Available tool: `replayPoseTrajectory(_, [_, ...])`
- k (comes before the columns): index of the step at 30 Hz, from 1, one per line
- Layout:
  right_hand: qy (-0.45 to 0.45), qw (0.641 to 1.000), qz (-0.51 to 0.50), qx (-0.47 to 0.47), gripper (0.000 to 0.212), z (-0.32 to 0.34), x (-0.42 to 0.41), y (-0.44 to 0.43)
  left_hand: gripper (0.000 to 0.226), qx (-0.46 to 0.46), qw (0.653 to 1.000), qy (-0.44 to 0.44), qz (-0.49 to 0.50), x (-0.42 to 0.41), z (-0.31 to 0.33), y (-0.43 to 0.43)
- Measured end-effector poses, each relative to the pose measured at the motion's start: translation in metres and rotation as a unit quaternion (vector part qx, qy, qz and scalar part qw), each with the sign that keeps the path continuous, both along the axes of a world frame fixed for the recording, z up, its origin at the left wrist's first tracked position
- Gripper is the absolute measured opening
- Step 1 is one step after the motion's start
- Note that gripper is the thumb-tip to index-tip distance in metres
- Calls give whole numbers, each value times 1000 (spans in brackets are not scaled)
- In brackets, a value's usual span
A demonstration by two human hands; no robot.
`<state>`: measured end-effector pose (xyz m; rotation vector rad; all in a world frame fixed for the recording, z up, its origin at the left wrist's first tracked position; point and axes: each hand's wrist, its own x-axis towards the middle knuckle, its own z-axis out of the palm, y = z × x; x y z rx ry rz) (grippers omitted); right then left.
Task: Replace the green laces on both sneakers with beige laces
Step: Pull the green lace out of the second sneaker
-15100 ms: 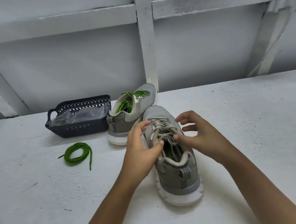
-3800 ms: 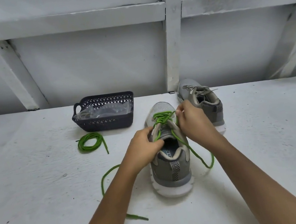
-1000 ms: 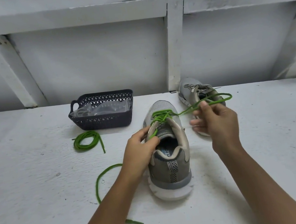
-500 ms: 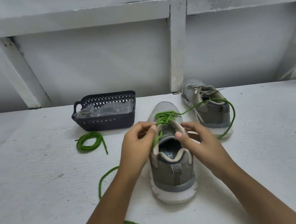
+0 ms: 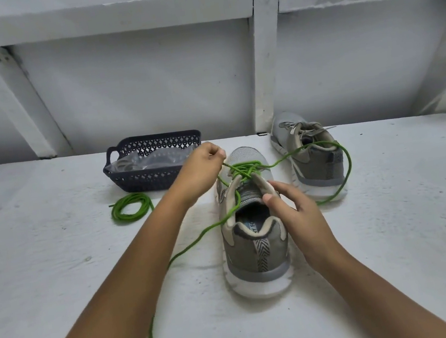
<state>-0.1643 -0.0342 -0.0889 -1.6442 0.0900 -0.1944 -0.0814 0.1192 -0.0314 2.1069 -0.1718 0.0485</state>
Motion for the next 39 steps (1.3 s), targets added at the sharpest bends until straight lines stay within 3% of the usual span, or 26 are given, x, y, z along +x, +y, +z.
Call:
replayPoseTrajectory(2, [-1,1000,-3,1,34,0,0,0,3,-1,998,-57,2,-5,-4,0])
replayPoseTrajectory(5, [-2,1000,-6,3,34,-2,0,0,7,-10,971,-239,0,-21,-12,7])
replayPoseTrajectory(7, [-3,1000,-9,8,34,-2,0,1,9,7,956,-289,-52,-29,-17,17])
replayPoseTrajectory(9, [-3,1000,-9,4,33,-1,-1,1,21,55,961,-255,-93,-34,-25,27])
replayPoseTrajectory(11, [-4,1000,-8,5,33,0,-2,2,16,100,967,-205,-112,-38,-31,33])
replayPoseTrajectory(13, [-4,1000,-7,3,33,0,-2,1,12,85,975,-165,-121,-36,-30,36])
replayPoseTrajectory(15, [-3,1000,-7,0,33,1,-2,0,20,5,987,-136,-84,-32,-28,39])
replayPoseTrajectory(16, [-2,1000,-6,-2,33,1,-2,0,21,-77,990,-112,-48,-30,-25,41])
replayPoseTrajectory(19, [3,1000,-4,-6,33,1,-2,0,23,-290,954,-55,47,-27,-23,42])
replayPoseTrajectory(21, [4,1000,-4,-6,32,1,-3,0,19,-266,956,-106,61,-31,-22,40])
replayPoseTrajectory(23, [5,1000,-6,-6,32,1,-3,0,8,-136,962,-236,32,-37,-23,39])
replayPoseTrajectory(24, [3,1000,-6,-7,31,1,-2,0,15,-45,957,-287,-2,-38,-25,38])
replayPoseTrajectory(26, [2,1000,-6,-6,31,2,-3,1,17,64,957,-275,-69,-39,-34,33])
replayPoseTrajectory(29, [1,1000,-6,-5,31,4,-4,1,6,-19,986,-126,-106,-43,-36,26])
replayPoseTrajectory(33, [4,1000,-3,-10,31,5,-5,0,18,-97,991,-88,-18,-36,-31,30])
replayPoseTrajectory(36, [4,1000,-2,-8,31,5,-5,0,14,-179,970,-90,135,-27,-31,36])
replayPoseTrajectory(39, [3,1000,-4,-4,31,6,-5,0,7,-112,948,-183,234,-27,-32,40])
